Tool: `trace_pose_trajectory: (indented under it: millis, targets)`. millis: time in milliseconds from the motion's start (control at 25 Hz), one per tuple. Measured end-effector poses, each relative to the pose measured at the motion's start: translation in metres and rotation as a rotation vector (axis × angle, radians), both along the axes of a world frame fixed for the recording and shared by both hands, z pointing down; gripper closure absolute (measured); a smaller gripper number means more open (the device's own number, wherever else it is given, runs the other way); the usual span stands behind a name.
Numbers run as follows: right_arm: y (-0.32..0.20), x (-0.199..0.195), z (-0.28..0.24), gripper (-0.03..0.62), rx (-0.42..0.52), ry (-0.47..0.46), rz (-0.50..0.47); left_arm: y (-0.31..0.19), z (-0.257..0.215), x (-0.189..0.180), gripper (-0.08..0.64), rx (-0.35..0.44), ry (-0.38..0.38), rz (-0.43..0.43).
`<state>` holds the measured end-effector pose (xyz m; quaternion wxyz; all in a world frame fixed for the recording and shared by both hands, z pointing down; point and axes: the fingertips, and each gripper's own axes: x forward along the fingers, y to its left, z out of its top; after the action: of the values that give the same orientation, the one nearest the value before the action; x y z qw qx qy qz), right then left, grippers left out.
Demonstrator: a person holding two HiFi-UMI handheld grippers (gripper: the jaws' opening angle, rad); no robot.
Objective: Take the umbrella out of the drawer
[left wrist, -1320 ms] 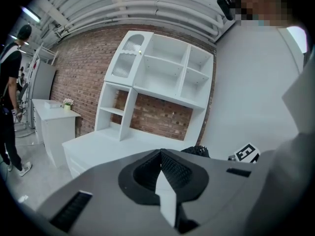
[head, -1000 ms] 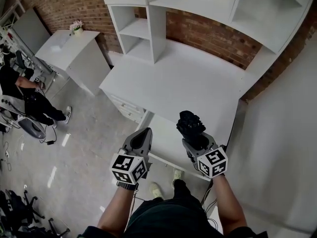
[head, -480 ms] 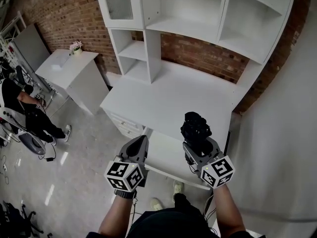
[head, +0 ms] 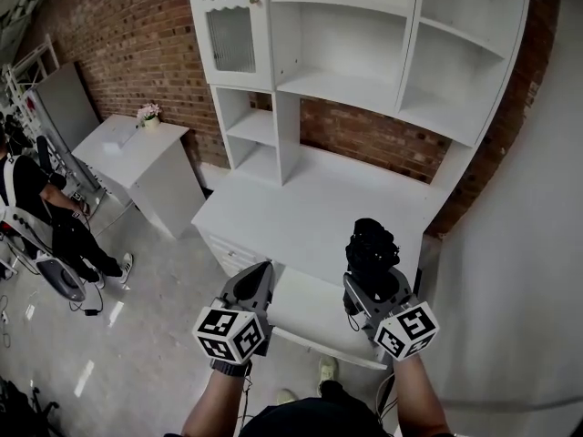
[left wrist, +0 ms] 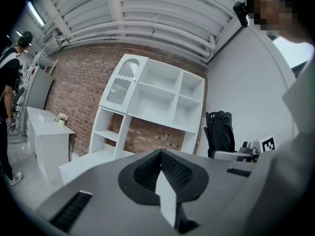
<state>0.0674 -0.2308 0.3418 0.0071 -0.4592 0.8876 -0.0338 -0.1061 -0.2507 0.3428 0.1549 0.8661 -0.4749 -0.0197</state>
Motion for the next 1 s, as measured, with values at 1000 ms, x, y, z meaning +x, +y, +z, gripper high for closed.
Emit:
trace_pose_trajectory:
  millis: [1000]
  targets:
    - [0.021, -0.004, -0.034, 0.376, 0.081, 0.014, 0.031, 0.021, -0.026, -0.006, 0.554, 0.073, 0.022, 0.017]
